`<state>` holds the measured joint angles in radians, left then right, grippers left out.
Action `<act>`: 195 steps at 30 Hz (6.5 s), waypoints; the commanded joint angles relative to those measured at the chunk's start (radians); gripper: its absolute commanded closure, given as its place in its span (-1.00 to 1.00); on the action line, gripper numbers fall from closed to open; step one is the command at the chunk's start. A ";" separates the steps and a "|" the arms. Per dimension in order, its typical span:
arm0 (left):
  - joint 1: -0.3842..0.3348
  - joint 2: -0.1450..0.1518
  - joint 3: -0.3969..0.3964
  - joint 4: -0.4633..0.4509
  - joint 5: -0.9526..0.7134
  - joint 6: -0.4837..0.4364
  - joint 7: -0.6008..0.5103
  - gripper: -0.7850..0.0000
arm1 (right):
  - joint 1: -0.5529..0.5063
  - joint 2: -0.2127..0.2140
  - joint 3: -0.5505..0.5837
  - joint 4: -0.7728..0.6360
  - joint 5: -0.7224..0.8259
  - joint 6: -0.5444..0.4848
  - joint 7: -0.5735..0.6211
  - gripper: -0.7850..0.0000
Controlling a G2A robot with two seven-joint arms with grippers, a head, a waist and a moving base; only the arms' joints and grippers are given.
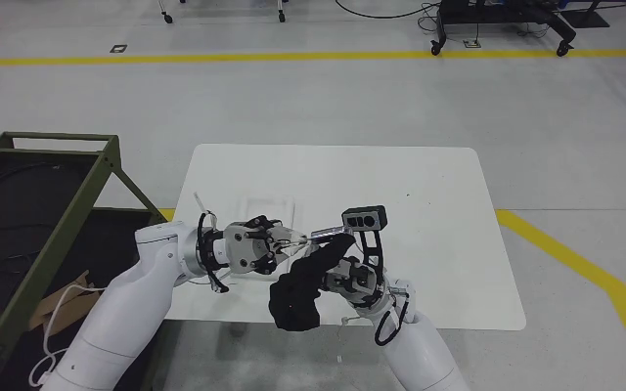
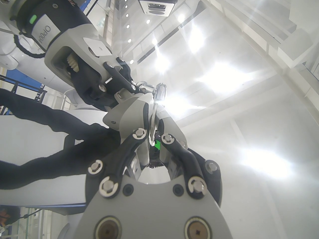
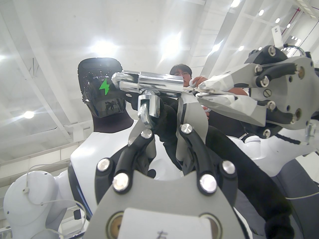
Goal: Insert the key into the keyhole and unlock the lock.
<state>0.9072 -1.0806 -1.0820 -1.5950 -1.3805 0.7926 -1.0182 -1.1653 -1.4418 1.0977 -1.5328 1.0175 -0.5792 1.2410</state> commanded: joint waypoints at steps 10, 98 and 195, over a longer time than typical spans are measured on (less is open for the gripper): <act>0.003 -0.002 -0.001 -0.007 0.007 -0.006 0.005 1.00 | 0.000 0.000 0.000 0.000 0.000 0.000 0.000 1.00; 0.036 -0.043 -0.137 0.148 0.390 -1.024 -0.433 1.00 | -0.247 -0.042 -0.113 -0.255 0.427 0.515 -0.513 1.00; 0.044 0.135 0.064 0.030 0.842 -1.540 -0.055 1.00 | -0.330 -0.085 -0.054 -0.326 0.473 0.476 -0.752 1.00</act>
<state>0.9527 -0.9459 -1.0202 -1.5671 -0.5322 -0.7515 -1.0689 -1.4930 -1.5269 1.0423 -1.8575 1.4899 -0.1088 0.4892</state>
